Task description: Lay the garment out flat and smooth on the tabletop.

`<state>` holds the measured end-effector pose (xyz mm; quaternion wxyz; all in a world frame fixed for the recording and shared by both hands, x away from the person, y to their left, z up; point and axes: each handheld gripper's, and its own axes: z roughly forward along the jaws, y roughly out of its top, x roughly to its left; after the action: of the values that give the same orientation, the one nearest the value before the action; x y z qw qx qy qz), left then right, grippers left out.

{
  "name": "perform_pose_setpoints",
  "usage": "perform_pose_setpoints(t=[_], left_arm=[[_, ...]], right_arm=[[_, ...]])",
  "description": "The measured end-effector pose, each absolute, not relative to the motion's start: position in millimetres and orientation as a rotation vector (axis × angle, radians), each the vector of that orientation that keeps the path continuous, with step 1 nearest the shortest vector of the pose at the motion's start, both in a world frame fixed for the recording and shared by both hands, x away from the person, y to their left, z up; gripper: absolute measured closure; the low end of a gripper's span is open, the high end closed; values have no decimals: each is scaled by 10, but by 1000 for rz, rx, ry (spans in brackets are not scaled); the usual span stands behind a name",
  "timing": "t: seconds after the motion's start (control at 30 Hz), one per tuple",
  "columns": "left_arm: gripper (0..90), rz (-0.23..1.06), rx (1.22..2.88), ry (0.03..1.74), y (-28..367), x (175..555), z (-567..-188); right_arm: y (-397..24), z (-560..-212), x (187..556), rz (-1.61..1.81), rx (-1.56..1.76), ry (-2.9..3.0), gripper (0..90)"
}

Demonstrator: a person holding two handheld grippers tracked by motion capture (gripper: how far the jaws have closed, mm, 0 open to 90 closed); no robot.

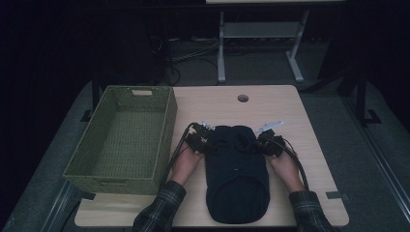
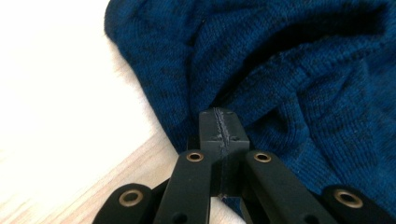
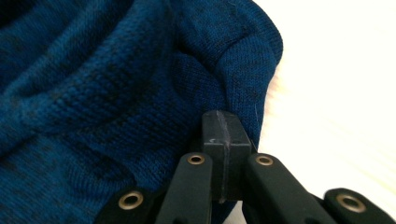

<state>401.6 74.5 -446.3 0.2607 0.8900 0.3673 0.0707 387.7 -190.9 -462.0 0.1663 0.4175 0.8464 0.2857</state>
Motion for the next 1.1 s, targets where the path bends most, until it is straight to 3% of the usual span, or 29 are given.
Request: perform_pose_setpoints(t=[0.4, 0.6, 0.7, 0.87, 0.97, 1.1], left_arm=[[900, 193, 2447, 1006, 819, 3970, -4471], [900, 106, 2388, 1034, 884, 4012, -4464], [899, 114, 2358, 1044, 910, 4041, -4411], [811, 138, 2317, 1031, 935, 4089, -4255], [718, 153, 2290, 1001, 934, 4129, -4182], [602, 186, 2300, 957, 914, 4194, -4138]], right_arm=[[-2059, -4618, 3779, 783, 1232, 2375, 900], [-2110, -4587, 3758, 864, 1234, 2394, 900], [-2168, -4493, 3773, 912, 1235, 2371, 850], [-2204, -4372, 3832, 948, 1218, 2356, 767], [-2204, -4324, 3890, 967, 1221, 2368, 668], [-2197, -4289, 3943, 1001, 1210, 2363, 614]])
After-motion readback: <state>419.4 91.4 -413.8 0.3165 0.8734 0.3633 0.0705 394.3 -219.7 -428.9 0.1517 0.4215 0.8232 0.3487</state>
